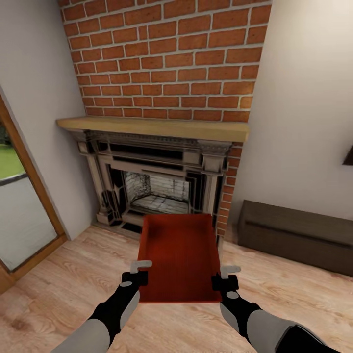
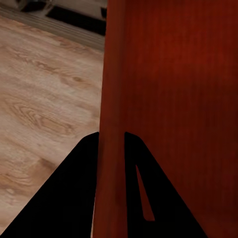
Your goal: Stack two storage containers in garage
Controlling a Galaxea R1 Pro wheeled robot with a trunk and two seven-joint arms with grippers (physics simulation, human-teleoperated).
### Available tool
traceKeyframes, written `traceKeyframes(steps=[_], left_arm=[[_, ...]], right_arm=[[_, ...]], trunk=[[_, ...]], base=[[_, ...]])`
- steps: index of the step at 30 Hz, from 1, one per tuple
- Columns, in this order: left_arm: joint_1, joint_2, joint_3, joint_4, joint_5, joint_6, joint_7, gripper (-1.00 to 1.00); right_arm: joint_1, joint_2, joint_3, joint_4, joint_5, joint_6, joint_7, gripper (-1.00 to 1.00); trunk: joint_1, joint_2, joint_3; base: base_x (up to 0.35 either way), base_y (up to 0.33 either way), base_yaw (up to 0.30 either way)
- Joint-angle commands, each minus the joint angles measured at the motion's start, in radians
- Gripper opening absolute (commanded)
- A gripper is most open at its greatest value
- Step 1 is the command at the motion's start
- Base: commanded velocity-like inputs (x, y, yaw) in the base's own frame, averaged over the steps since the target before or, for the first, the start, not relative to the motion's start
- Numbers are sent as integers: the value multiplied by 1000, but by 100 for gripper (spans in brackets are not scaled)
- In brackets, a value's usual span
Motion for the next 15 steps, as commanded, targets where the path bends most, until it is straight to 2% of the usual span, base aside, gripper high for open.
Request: traceKeyframes(steps=[1,15], left_arm=[[-1,2,29,-4,7,7,13,-100],[-1,1,29,-5,7,7,13,-100]], right_arm=[[-1,-20,-1,2,-12,-9,-2,-100],[-1,-18,-2,2,-13,-9,-2,-100]], trunk=[[0,-2,-2],[0,-2,-2]], base=[[0,0,-292],[0,0,-292]])
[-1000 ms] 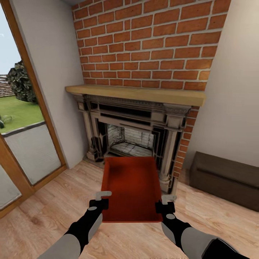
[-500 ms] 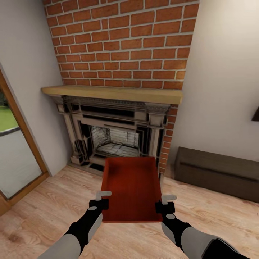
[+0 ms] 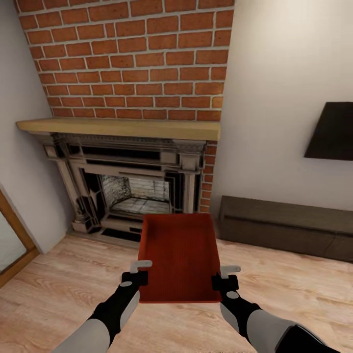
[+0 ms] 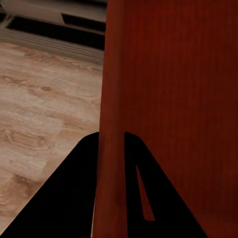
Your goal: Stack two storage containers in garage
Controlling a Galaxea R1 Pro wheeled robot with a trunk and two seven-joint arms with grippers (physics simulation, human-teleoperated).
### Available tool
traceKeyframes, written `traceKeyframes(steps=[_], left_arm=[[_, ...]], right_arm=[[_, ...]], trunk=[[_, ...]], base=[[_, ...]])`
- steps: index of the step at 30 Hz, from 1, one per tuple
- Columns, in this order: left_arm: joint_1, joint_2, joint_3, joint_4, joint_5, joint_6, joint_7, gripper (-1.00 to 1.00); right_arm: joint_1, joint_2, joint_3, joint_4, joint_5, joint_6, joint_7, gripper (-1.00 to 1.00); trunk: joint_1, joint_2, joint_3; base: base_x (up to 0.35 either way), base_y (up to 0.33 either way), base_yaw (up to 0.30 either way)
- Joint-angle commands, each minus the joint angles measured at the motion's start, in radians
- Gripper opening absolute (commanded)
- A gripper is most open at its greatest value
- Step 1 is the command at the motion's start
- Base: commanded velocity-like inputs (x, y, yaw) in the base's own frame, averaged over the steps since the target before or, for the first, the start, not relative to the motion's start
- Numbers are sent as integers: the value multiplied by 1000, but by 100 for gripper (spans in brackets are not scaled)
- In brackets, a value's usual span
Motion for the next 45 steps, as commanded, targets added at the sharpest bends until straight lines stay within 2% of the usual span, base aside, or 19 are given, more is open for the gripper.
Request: traceKeyframes(steps=[1,11,19,45], left_arm=[[-1,2,28,-4,8,7,13,-100],[-1,2,27,-4,8,7,12,-100],[-1,3,27,-4,8,7,12,-100],[-1,3,27,-2,8,7,12,-100]], right_arm=[[-1,-18,-4,3,-11,-9,-2,-100],[-1,-18,-4,3,-11,-9,-2,-100],[-1,-19,-4,3,-46,-8,-2,-100],[-1,-22,-4,3,-48,-8,-2,-100]], trunk=[[0,-2,-2],[0,-2,-2],[0,-2,-2],[0,-2,-2]], base=[[0,0,-292],[0,0,-292],[0,0,-292],[0,0,-292]])
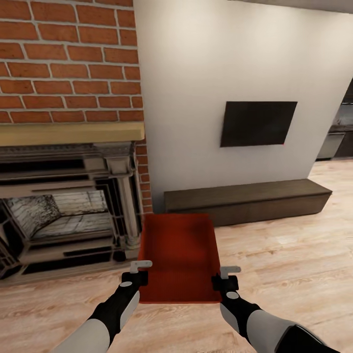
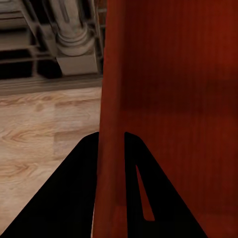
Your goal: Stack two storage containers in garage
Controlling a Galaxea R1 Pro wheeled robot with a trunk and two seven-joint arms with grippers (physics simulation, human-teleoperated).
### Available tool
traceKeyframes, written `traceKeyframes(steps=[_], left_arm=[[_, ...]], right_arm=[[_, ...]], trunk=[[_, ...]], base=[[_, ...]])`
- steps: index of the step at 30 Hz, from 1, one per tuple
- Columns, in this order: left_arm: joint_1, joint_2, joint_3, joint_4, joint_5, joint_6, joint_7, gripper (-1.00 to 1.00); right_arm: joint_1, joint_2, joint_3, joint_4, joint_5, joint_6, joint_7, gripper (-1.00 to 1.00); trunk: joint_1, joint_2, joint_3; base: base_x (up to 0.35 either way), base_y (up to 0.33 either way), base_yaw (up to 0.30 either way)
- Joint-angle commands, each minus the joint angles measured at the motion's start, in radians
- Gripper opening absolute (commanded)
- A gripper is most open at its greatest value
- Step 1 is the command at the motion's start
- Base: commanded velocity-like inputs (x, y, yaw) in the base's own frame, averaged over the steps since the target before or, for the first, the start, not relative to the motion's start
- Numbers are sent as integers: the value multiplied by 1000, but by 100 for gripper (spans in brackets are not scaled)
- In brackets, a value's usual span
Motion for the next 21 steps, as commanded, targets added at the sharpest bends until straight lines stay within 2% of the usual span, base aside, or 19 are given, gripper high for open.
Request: traceKeyframes(steps=[1,21], left_arm=[[-1,2,31,-4,6,6,12,-100],[-1,2,31,-4,7,6,12,-100]], right_arm=[[-1,-23,-35,1,-12,-7,-1,-100],[-1,-23,-35,1,-12,-7,-1,-100]], trunk=[[0,-2,-2],[0,-2,-2]], base=[[0,0,-292],[0,0,-292]])
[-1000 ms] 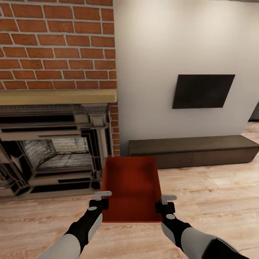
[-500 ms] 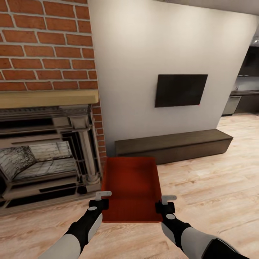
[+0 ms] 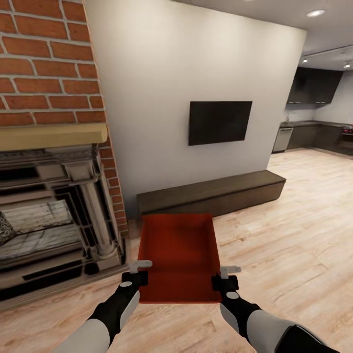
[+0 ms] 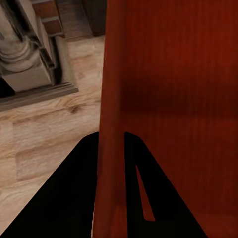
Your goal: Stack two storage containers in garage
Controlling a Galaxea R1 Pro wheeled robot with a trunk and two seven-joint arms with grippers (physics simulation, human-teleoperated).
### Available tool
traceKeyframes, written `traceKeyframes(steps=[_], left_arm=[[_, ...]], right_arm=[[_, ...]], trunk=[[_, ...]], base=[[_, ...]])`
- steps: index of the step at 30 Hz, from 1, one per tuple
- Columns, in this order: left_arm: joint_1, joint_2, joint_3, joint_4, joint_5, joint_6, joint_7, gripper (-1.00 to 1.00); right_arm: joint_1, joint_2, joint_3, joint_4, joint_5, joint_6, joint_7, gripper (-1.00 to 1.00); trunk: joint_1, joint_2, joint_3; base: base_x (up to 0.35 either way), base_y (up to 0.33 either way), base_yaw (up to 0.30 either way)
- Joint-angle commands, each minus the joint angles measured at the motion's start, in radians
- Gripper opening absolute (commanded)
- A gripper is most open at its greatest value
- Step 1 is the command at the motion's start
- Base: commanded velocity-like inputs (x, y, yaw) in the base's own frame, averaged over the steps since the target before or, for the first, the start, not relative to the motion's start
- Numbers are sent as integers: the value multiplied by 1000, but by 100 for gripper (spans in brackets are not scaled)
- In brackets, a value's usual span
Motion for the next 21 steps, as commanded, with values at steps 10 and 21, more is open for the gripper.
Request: traceKeyframes(steps=[10,21], left_arm=[[-1,2,31,-3,7,6,12,-100],[-1,2,31,-3,7,6,12,-100]], right_arm=[[-1,-24,-36,1,-11,-7,-2,-100],[-1,-24,-38,1,-12,-8,-1,-100]], trunk=[[0,-2,-2],[0,-2,-2]], base=[[0,0,-292],[0,0,-292]])
